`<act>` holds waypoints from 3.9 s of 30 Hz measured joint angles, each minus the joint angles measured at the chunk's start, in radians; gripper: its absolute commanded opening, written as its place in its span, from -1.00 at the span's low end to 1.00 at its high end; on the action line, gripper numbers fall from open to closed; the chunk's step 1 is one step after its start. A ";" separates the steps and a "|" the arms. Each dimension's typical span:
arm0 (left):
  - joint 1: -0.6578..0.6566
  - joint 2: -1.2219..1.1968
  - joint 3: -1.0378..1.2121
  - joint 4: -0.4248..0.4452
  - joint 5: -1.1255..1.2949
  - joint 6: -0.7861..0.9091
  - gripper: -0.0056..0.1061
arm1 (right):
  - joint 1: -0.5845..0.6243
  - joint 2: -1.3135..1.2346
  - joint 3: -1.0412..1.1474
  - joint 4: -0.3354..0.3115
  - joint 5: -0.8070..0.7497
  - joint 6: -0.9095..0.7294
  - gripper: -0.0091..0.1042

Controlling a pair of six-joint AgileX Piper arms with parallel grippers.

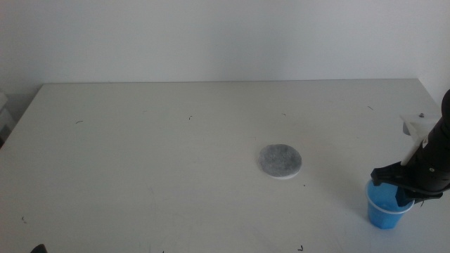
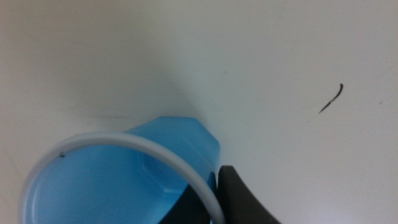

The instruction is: Place an empty cup on a cup mat.

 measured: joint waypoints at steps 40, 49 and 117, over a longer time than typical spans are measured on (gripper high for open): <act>0.000 0.000 0.000 0.000 0.000 0.000 0.98 | 0.281 0.465 -0.795 0.024 0.236 0.099 -0.86; 0.000 0.000 0.000 0.000 0.000 0.000 0.98 | 0.291 0.500 -0.795 0.047 0.225 0.080 -0.86; 0.000 0.000 0.000 0.000 0.000 0.000 0.98 | 0.127 -1.255 0.452 -0.115 -0.326 0.088 0.69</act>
